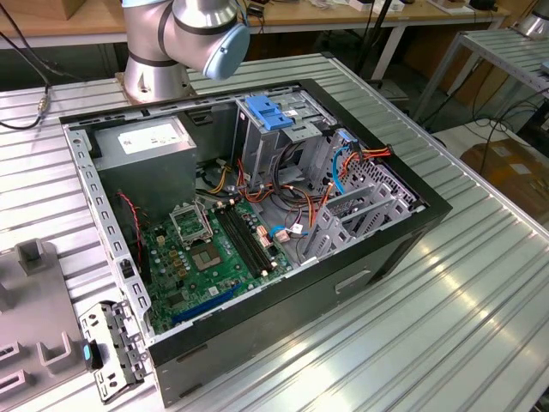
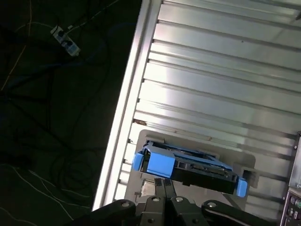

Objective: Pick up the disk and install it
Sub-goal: 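Pick up the disk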

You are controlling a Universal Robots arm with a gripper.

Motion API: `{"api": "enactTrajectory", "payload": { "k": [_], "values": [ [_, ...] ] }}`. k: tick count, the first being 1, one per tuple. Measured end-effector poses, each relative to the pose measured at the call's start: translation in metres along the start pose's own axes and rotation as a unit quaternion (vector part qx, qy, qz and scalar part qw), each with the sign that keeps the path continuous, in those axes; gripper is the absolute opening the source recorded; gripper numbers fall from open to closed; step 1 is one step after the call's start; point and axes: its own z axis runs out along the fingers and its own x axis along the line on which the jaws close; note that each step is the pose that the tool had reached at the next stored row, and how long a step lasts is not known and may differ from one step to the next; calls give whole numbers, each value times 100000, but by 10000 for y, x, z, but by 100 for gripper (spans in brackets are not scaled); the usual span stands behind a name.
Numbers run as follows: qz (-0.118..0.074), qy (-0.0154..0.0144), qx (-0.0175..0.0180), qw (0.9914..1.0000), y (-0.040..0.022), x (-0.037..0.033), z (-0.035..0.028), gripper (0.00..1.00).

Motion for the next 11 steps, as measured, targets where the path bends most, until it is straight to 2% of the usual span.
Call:
{"api": "enactTrajectory", "payload": {
  "k": [2, 3, 5, 6, 7, 9, 11],
  "values": [
    [-1847, 62, 111, 99983, -1, -3, 0, 11],
    [-3339, 115, 198, 99944, -2, -7, -1, 11],
    [-5141, 170, 304, 99867, -3, -10, -1, 11],
    [-6448, 213, 381, 99791, -4, -13, -1, 11],
    [-7980, 261, 471, 99680, -4, -17, -1, 11],
    [-9511, 316, 561, 99545, -5, -21, -2, 11],
    [-11423, 371, 673, 99342, -7, -26, -2, 11]
  ]
}}
